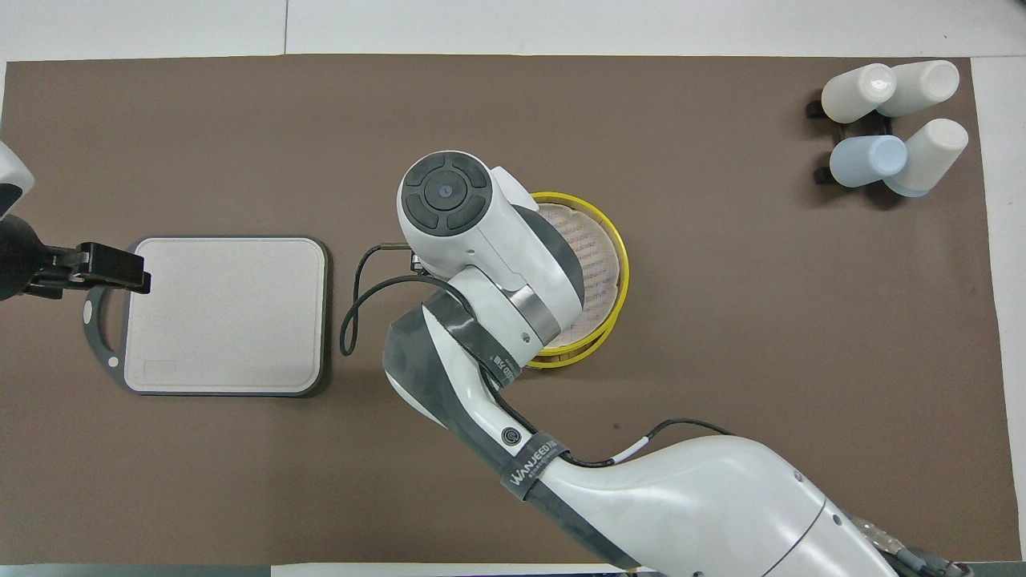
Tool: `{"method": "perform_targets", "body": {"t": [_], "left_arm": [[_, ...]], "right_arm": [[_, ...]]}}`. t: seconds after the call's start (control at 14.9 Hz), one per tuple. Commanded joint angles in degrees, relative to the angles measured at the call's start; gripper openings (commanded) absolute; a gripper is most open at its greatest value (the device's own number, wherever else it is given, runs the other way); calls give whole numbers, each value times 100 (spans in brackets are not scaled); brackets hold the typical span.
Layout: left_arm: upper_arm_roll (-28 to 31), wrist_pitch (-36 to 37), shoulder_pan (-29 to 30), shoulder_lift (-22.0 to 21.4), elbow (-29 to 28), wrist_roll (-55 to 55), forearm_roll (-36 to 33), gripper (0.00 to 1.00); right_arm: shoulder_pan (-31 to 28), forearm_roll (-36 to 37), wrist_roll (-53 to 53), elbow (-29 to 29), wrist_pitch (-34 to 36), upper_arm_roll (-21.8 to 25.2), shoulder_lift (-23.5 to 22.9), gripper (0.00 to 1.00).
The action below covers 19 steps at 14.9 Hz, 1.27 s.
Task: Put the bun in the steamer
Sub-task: 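Lower the lid onto the steamer with the right gripper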
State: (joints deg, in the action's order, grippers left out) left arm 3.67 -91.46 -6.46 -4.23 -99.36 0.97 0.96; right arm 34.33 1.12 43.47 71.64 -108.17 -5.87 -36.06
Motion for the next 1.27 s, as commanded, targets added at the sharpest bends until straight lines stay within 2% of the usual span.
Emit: {"method": "perform_targets", "body": {"t": [0.0, 0.34, 1.07, 1.14, 1.21], "left_arm": [[108, 330, -189, 264, 469, -80, -193, 100], [82, 585, -163, 256, 794, -80, -325, 100], [73, 515, -102, 62, 628, -124, -246, 100], [73, 515, -102, 62, 628, -124, -237, 100], [73, 515, -93, 62, 628, -124, -202, 100]], "right_arm": [[-23, -15, 83, 157, -91, -19, 81, 0], [21, -15, 127, 403, -47, -19, 222, 0], [30, -6, 188, 658, -90, -19, 354, 0], [30, -6, 171, 658, -108, -19, 354, 9], [30, -6, 171, 658, -117, -19, 354, 60]]}}
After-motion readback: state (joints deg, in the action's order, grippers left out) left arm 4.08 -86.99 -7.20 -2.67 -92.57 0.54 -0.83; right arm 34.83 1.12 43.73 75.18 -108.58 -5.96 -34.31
